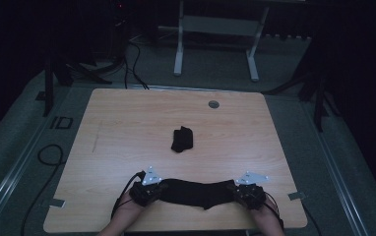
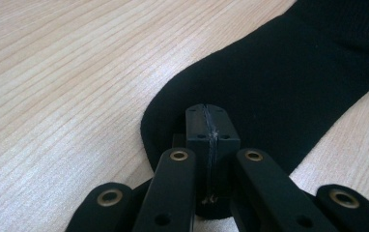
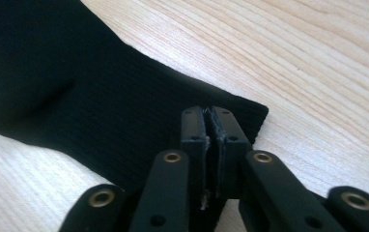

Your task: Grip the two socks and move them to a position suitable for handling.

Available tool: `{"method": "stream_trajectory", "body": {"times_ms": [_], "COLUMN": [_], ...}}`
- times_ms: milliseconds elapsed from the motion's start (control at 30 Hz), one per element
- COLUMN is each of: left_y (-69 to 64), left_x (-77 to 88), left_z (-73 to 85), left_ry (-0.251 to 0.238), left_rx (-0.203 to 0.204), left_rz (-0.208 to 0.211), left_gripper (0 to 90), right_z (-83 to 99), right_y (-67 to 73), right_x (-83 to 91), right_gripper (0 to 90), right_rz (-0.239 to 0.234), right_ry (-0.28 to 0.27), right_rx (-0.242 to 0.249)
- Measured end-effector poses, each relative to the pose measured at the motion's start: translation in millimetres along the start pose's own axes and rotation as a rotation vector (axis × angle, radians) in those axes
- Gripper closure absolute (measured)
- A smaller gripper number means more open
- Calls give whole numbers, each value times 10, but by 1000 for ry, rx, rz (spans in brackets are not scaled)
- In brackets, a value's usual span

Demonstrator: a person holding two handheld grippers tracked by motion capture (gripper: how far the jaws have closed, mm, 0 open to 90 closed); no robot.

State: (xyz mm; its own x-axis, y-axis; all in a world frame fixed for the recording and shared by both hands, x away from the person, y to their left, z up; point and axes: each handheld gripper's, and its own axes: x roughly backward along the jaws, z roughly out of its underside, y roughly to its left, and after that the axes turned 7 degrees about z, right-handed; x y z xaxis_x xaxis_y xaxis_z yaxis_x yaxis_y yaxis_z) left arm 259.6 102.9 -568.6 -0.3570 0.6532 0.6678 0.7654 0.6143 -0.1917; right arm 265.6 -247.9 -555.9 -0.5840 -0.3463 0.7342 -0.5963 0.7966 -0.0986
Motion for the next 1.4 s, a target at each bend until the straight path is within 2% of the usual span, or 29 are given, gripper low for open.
{"method": "stream_trajectory", "body": {"times_ms": [67, 133, 200, 233, 267, 300, 367, 400, 433, 467, 500, 567, 633, 667, 700, 867, 967, 1067, 1100, 1200, 1233, 1267, 1300, 1367, 1400], "left_y": [2, -5, -20, -20, -39, -47, -49, -43, -43, -17, -7, 37, 60, 104, 122, 207, 218, 215, 214, 215, 215, 222, 226, 227, 225], "left_x": [11, 35, 85, 85, 158, 190, 247, 270, 270, 302, 315, 353, 372, 423, 441, 466, 448, 443, 445, 444, 444, 445, 447, 453, 454], "left_z": [-6, -14, -27, -27, -43, -49, -42, -36, -36, -15, -3, 27, 40, 65, 74, 127, 138, 137, 137, 145, 145, 151, 153, 157, 159], "left_ry": [-4, -23, -55, -55, -81, -81, -98, -94, -94, -91, -96, -103, -106, -114, -112, -116, -114, -120, -122, -120, -120, -120, -121, -122, -121], "left_rx": [2, -3, -15, -15, -40, -51, -67, -69, -69, -65, -62, -43, -29, -11, -4, 35, 44, 47, 48, 46, 46, 51, 54, 53, 51], "left_rz": [11, 18, 25, 25, 29, 19, 23, 3, 3, -4, -11, -25, -32, -34, -38, -58, -67, -73, -73, -74, -74, -72, -75, -71, -74], "left_gripper": [862, 787, 698, 676, 676, 583, 498, 457, 420, 420, 368, 336, 278, 278, 243, 167, 165, 165, 165, 165, 165, 165, 165, 165, 165], "right_z": [-24, -71, -152, -152, -201, -323, -441, -502, -502, -560, -661, -769, -834, -905, -1070, -1461, -1707, -1923, -1980, -2097, -2097, -2116, -2132, -2123, -2107], "right_y": [-5, -5, -19, -19, -32, -77, -115, -126, -126, -137, -166, -197, -212, -227, -240, -183, -112, -54, -28, 72, 72, 107, 155, 199, 202], "right_x": [17, 55, 109, 109, 132, 173, 192, 191, 191, 184, 158, 112, 79, 39, -56, -320, -527, -755, -831, -1075, -1075, -1160, -1304, -1446, -1504], "right_gripper": [797, 767, 712, 712, 686, 603, 517, 490, 490, 464, 440, 399, 399, 399, 404, 418, 416, 416, 416, 405, 405, 401, 393, 389, 389], "right_rz": [-28, -55, -68, -68, -72, -75, -79, -77, -77, -66, -66, -75, -76, -87, -92, -127, -131, -151, -145, -132, -132, -124, -111, -64, -63], "right_ry": [2, -14, -43, -43, -61, -97, -123, -126, -126, -135, -149, -156, -166, -171, -182, -204, -186, -163, -159, -117, -117, -101, -63, -22, -1], "right_rx": [-10, -24, -25, -25, -24, -26, -20, -9, -9, 3, 4, 12, 15, 16, 30, 52, 70, 42, 41, 61, 61, 68, 84, 110, 106]}}
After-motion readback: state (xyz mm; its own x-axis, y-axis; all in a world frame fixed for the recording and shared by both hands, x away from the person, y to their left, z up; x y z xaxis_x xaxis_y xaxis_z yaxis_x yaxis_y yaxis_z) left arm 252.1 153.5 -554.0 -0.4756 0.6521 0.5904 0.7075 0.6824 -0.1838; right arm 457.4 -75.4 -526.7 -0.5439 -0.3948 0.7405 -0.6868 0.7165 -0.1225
